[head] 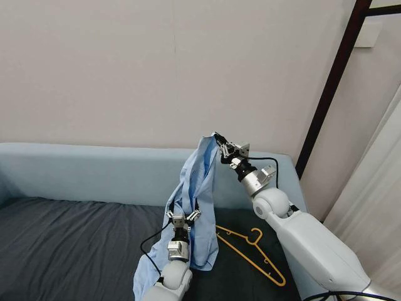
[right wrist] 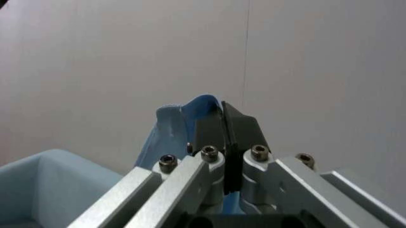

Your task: Pick up the clothes from the sofa and hang them on the clothes hanger.

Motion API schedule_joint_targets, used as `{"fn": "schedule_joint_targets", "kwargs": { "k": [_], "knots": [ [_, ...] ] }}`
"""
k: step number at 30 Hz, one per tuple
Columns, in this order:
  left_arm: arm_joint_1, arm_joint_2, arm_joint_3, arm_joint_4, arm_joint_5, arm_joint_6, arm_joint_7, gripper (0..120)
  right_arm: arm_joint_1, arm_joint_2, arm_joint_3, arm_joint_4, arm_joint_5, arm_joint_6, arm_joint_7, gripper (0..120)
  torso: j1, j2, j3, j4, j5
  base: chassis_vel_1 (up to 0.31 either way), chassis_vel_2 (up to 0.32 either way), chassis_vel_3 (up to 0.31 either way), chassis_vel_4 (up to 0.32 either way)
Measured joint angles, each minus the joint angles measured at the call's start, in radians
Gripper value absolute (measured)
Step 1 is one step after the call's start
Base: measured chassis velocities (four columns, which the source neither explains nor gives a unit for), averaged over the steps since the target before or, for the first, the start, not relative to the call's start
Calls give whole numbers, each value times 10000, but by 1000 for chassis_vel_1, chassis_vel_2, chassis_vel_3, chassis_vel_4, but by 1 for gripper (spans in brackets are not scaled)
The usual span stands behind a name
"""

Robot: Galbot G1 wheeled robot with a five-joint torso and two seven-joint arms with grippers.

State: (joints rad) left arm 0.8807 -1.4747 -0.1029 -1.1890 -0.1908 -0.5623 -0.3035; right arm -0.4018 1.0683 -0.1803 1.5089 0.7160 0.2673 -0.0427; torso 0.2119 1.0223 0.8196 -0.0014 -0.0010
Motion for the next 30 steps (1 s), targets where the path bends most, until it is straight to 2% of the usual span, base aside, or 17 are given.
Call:
{"fn": "schedule_joint_targets", "kwargs": {
  "k": [6, 19, 25, 30],
  "knots": [
    [307, 325, -50, -451, -10, -1, -3, 100, 2, -14, 32, -1, 1, 6, -6, 0, 0, 0, 0, 1, 0, 0, 0, 0, 0],
    [386, 532, -237, -629, -3, -15, -112, 100, -48, -5, 35, -19, 0, 18, -12, 0, 0, 0, 0, 0, 1, 0, 0, 0, 0],
    [74, 252, -86, -47, 76, -43, -92, 94, -37, -4, 10, -53, 1, 18, -13, 0, 1, 0, 0, -2, 1, 0, 0, 0, 0],
    [53, -64, 15, -65, 278, -62, -176, 75, -116, -52, 30, -41, -2, 18, -12, 0, 0, 0, 0, -1, 3, 0, 0, 0, 0]
  ]
}}
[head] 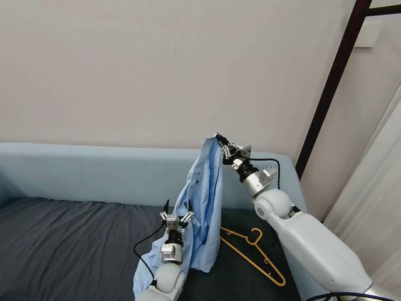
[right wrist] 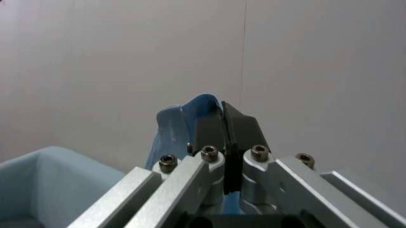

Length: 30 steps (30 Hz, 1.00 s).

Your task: Pick up the clothes from the sofa and hang them on the clothes hanger.

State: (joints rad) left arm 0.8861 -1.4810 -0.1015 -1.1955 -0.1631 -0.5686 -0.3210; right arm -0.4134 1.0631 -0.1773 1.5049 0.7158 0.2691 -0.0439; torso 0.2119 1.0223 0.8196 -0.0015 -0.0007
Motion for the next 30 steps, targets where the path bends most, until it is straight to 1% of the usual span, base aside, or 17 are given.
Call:
{"fn": "schedule_joint_targets", "kwargs": {
  "k": [3, 4, 5, 8, 10, 13, 14, 16, 18, 21, 22, 23, 26, 27, 29, 30],
  "knots": [
    [49, 4, 24, -110, 62, -14, -26, 64, -4, -12, 36, 0, -1, 0, 0, 0, 0, 0, 0, 2, 0, 0, 0, 0, 0],
    [76, 32, 32, -182, 73, -15, -41, 58, -6, -15, 46, 1, -2, 0, 0, 0, 0, 0, 0, 2, 0, 0, 0, 0, 0],
    [76, 32, 32, -182, 73, -15, -41, 58, -6, -15, 46, 1, -2, 0, 0, 0, 0, 0, 0, 2, 0, 0, 0, 0, 0],
    [158, 135, 35, -397, 126, -15, -69, 43, -25, -10, 53, 1, -12, 0, 1, 0, 0, 0, 0, 2, 0, 0, 0, 0, 0],
    [168, 151, 35, -426, 135, -15, -70, 42, -27, -9, 52, 0, -14, 0, 0, 0, 0, 0, 0, 2, 0, 0, 0, 0, 0],
    [234, 265, 11, -611, 253, -17, -74, 26, -33, 34, 53, -38, -42, 0, 2, 0, 0, 0, 0, 2, 0, 0, 0, 0, 0],
    [234, 265, 11, -611, 253, -17, -74, 26, -33, 34, 53, -38, -42, 0, 2, 0, 0, 0, 0, 2, 0, 0, 0, 0, 0],
    [272, 298, 2, -673, 358, -70, -82, 15, -34, 63, 45, -70, -60, 0, 3, 0, 0, 0, 0, 2, -1, 0, 0, 0, 0],
    [289, 299, 2, -684, 389, -91, -82, 16, -34, 71, 41, -84, -65, 0, 3, 0, 0, 0, 0, 2, 0, 0, 0, 0, 0],
    [325, 272, 13, -673, 584, -184, -85, 30, -34, 82, 33, -131, -77, 0, 4, 0, 0, 0, 0, 2, -1, 0, 0, 0, 0],
    [329, 250, 18, -643, 675, -226, -84, 34, -34, 83, 32, -141, -78, 0, 5, 0, 0, 0, 0, 1, -1, 0, 0, 0, 0],
    [329, 250, 18, -643, 675, -226, -84, 34, -34, 83, 32, -141, -78, 0, 5, 0, 0, 0, 0, 1, -1, 0, 0, 0, 0],
    [330, 172, 30, -559, 951, -365, -76, 47, -34, 87, 29, -161, -79, 0, 4, 0, 0, 0, 0, 1, -1, 0, 0, 0, 0],
    [330, 172, 30, -559, 951, -365, -76, 47, -34, 87, 29, -161, -79, 0, 4, 0, 0, 0, 0, 1, -1, 0, 0, 0, 0],
    [331, 123, 39, -527, 1061, -446, -66, 57, -34, 94, 29, -167, -80, 0, 4, 0, 0, 0, 0, 2, -1, 0, 0, 0, 0],
    [333, 113, 57, -518, 1096, -463, -59, 61, -32, 99, 29, -173, -80, 0, 5, 0, 0, 0, 0, 1, -1, 0, 0, 0, 0]
  ]
}}
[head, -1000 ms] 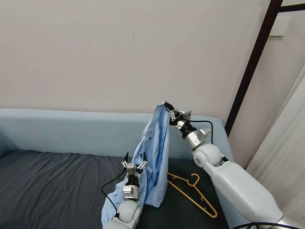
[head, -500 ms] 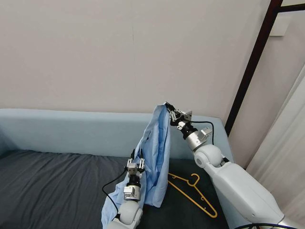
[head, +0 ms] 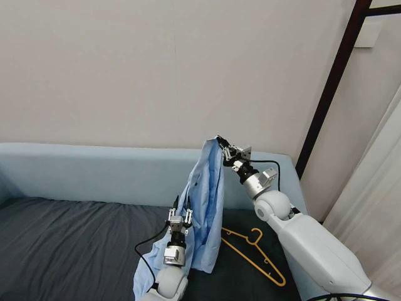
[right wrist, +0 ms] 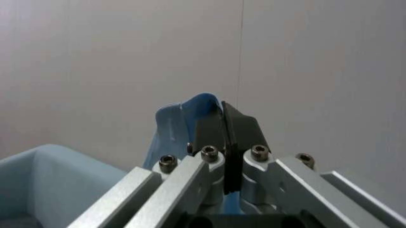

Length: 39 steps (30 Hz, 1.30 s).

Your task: Pick up the clothes from the sofa and hang them on the clothes hanger.

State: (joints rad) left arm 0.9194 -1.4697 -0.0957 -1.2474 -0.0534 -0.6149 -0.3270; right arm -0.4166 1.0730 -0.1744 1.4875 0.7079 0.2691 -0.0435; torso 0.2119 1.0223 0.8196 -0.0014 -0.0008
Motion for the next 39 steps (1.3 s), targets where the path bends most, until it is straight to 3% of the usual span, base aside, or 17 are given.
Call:
{"fn": "schedule_joint_targets", "kwargs": {
  "k": [6, 18, 29, 39],
  "knots": [
    [32, -71, 107, 175, 251, -144, 101, 78, 1, 17, 6, -20, 0, 0, -1, 0, 0, 0, 0, 0, 0, 0, 0, 0, 0],
    [-21, -498, 136, 455, 528, -157, 53, 36, -39, 0, 9, -12, -17, 0, -4, 0, 0, 0, 0, 0, 1, 0, 0, 0, 0],
    [1, -548, 64, 619, 518, -155, 24, 30, -118, -25, 20, 57, -31, 0, -2, 0, 0, 0, -1, 1, 0, 0, 0, 0, 0],
    [-219, -558, -103, 1355, 209, -152, 16, 30, -132, -46, 22, 98, -34, 0, -2, 0, 1, 0, 0, 1, 0, 0, 0, 0, 0]
  ]
}}
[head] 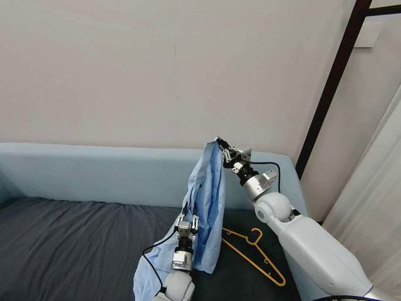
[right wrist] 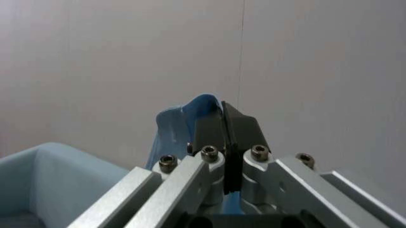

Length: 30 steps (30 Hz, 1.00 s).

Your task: Pick up the clothes from the sofa and hang them on the clothes hanger.

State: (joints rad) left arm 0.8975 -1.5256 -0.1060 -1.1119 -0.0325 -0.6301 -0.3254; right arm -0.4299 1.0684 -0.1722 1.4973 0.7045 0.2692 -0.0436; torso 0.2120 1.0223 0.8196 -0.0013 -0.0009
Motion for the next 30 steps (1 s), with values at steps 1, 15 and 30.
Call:
{"fn": "schedule_joint_targets", "kwargs": {
  "k": [1, 15, 30],
  "knots": [
    [-27, -7, -9, 81, -43, 2, 0, 30, 4, 1, -1, 12, 0, 0, 0, 0, -1, 0, 0, 0, 0, 0, 0, 0, 0],
    [29, -11, -13, 477, -37, -53, 29, 10, 23, -56, 27, 81, 39, 14, -1, 0, 0, 0, 0, 0, 0, 0, 0, 0, 0],
    [514, 707, 93, -1080, -508, -201, 442, 0, 8, -187, 60, 151, 50, 24, 5, 0, 0, 0, 0, 0, 0, 0, 0, 0, 0]
  ]
}}
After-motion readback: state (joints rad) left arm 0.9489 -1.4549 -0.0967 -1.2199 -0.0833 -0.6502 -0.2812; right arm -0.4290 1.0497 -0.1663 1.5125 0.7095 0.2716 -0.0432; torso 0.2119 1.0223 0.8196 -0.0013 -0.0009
